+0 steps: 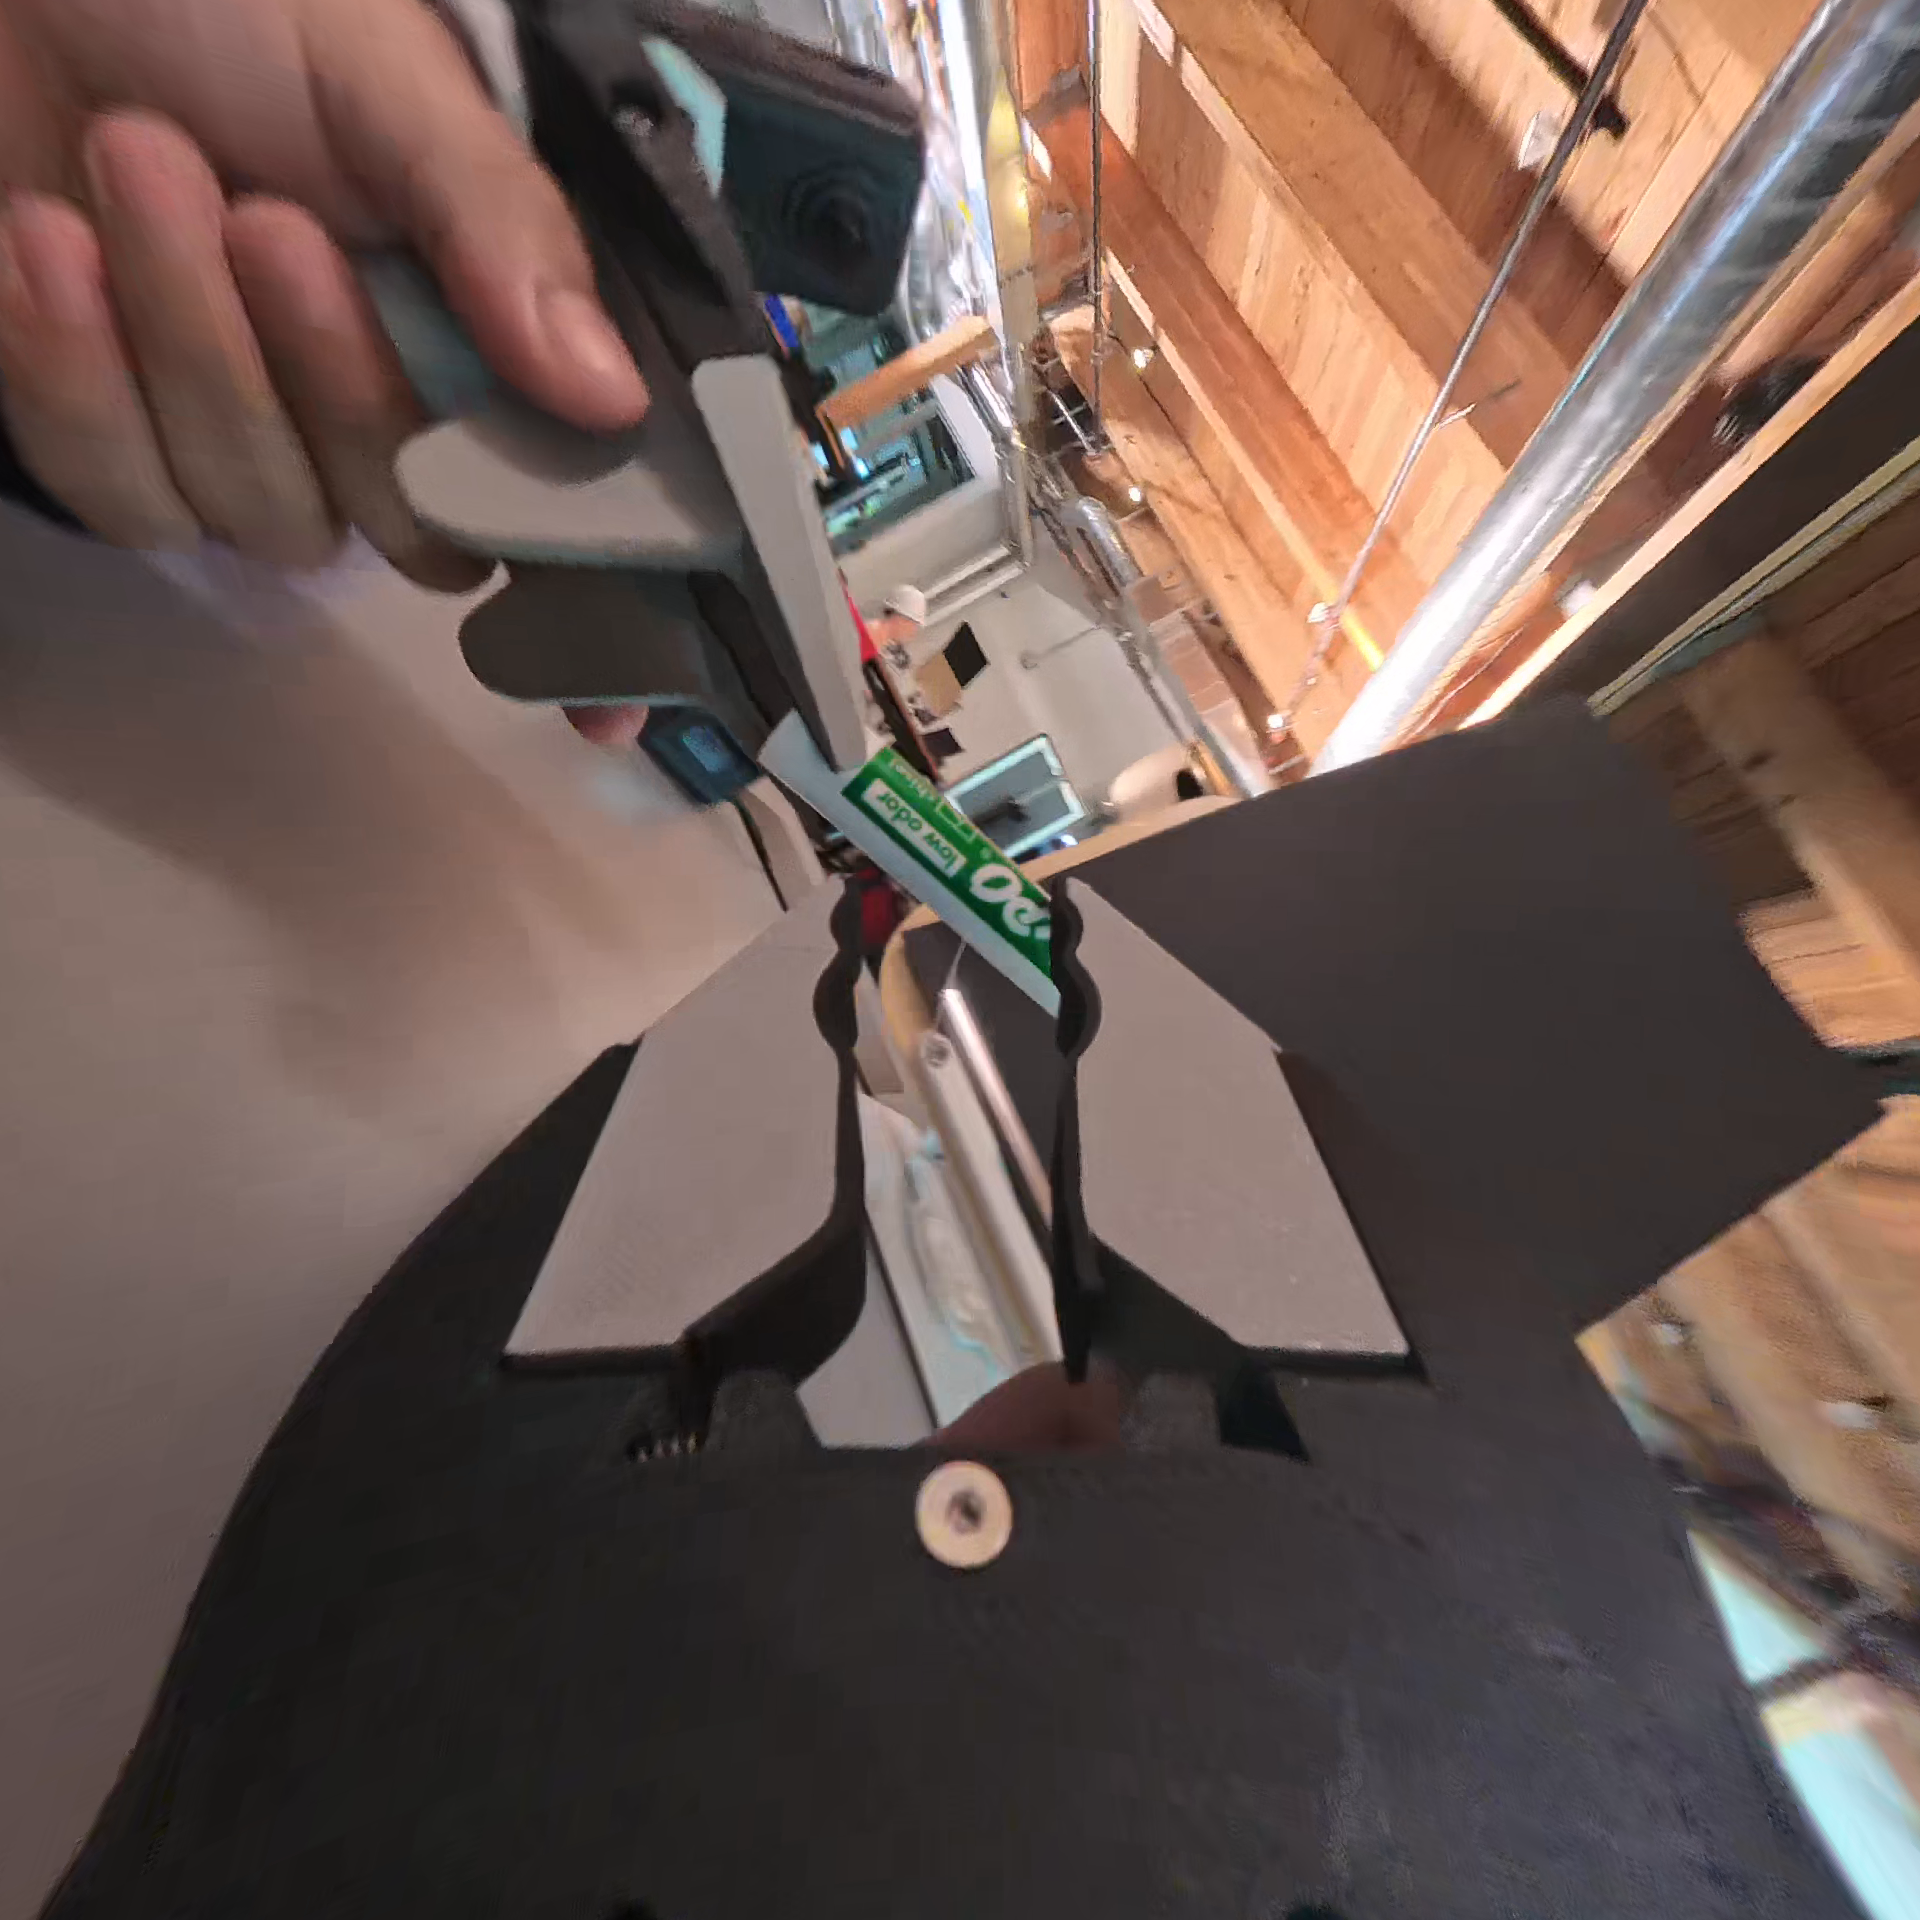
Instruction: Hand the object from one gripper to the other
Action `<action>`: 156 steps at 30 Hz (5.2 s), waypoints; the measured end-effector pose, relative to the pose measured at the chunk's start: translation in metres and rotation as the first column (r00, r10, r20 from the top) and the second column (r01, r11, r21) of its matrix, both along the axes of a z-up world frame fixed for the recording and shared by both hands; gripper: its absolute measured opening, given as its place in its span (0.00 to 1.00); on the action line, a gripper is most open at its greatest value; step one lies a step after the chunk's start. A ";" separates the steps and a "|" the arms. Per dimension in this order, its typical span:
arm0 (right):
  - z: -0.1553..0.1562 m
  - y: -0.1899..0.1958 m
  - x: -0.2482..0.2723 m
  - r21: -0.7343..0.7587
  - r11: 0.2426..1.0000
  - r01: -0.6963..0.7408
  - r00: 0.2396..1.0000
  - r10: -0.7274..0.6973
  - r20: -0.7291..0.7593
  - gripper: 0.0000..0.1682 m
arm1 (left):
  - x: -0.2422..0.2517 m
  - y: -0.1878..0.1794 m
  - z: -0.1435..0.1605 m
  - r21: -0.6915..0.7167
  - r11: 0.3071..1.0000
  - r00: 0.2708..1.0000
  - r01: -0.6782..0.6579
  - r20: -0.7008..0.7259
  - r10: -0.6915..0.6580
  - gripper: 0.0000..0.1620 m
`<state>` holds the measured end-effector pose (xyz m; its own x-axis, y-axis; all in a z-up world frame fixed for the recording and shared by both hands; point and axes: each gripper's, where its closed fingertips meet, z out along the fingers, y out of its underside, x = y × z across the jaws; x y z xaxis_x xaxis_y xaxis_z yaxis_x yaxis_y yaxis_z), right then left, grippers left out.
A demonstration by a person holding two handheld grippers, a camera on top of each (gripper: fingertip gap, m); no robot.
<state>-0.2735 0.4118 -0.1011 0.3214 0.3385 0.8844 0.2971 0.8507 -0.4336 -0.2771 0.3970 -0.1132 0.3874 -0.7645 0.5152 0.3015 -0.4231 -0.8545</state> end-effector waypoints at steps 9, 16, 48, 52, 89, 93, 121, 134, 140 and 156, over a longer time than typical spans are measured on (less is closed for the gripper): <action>0.006 0.006 0.006 -0.345 0.928 -0.142 0.989 0.117 -0.091 0.19 | -0.028 0.013 0.009 0.142 0.971 0.970 -0.193 -0.119 0.211 0.11; -0.020 0.044 0.014 -0.183 0.971 0.156 0.984 -0.137 0.109 0.38 | -0.032 0.022 -0.022 0.201 0.947 0.851 -0.250 -0.421 0.314 0.11; 0.028 0.031 0.007 -0.758 -0.138 -0.637 0.758 0.068 -0.649 0.09 | 0.031 0.017 -0.035 0.420 0.897 0.735 -0.140 -0.563 0.378 0.29; 0.028 0.027 0.004 -0.681 -0.303 -0.666 0.702 0.052 -0.710 0.09 | 0.027 0.014 -0.019 0.388 0.907 0.802 -0.165 -0.483 0.353 0.29; -0.064 0.036 -0.012 -0.184 0.956 0.229 0.937 -0.166 0.307 0.17 | -0.013 0.023 -0.045 0.722 0.637 0.098 0.269 -0.678 0.728 0.09; -0.057 0.039 -0.008 -0.230 0.943 0.241 0.941 -0.169 0.293 0.12 | -0.012 0.025 -0.037 0.751 0.643 0.205 0.150 -0.660 0.723 0.10; -0.053 0.140 0.335 -0.825 -0.024 0.565 0.628 -0.637 0.448 0.11 | -0.074 0.051 -0.011 0.681 0.611 0.336 -0.403 -0.511 0.791 0.18; 0.069 0.053 0.110 -0.934 0.333 0.128 0.979 -0.191 0.066 0.20 | -0.075 0.059 -0.046 0.569 0.711 0.330 -0.413 -0.635 0.699 0.21; -0.028 0.029 -0.011 -0.985 0.172 -0.005 1.000 0.003 -0.005 0.22 | -0.083 0.058 -0.033 0.590 0.666 0.345 -0.456 -0.572 0.744 0.18; -0.071 0.094 -0.026 -0.942 0.332 0.035 0.988 -0.156 -0.019 0.47 | -0.075 0.061 -0.050 0.467 0.737 0.435 -0.489 -0.602 0.670 0.16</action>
<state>-0.2995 0.5059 -0.1724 0.4647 0.8850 -0.0299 0.2564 -0.1668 -0.9521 -0.3526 0.4576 -0.1628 0.9317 -0.2575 -0.2561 -0.3082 -0.1874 -0.9327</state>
